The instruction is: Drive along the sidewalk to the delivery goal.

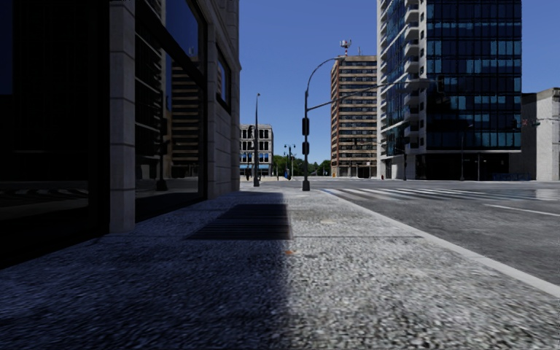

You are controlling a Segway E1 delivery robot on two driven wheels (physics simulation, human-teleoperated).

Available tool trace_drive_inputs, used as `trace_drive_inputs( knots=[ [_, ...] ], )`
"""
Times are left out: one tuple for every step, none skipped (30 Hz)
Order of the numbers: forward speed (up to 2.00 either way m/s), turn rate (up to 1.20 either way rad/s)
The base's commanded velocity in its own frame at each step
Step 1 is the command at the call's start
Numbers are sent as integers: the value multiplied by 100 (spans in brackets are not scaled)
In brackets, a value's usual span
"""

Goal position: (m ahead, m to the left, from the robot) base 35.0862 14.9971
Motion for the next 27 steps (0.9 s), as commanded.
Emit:
trace_drive_inputs(
  knots=[
    [200, 0],
    [200, 0],
    [200, 0],
    [200, 0],
    [200, 0],
    [200, 0],
    [200, 0],
    [200, 0],
    [200, 0],
    [200, 0],
    [200, 0],
    [200, 0],
    [200, 0],
    [200, 0],
    [200, 0],
    [200, 0],
    [200, 0],
    [200, 0],
    [200, 0],
    [200, 0],
    [200, 0],
    [200, 0],
    [200, 0],
    [200, 0],
    [200, 0],
    [200, 0],
    [200, 0]
  ],
)
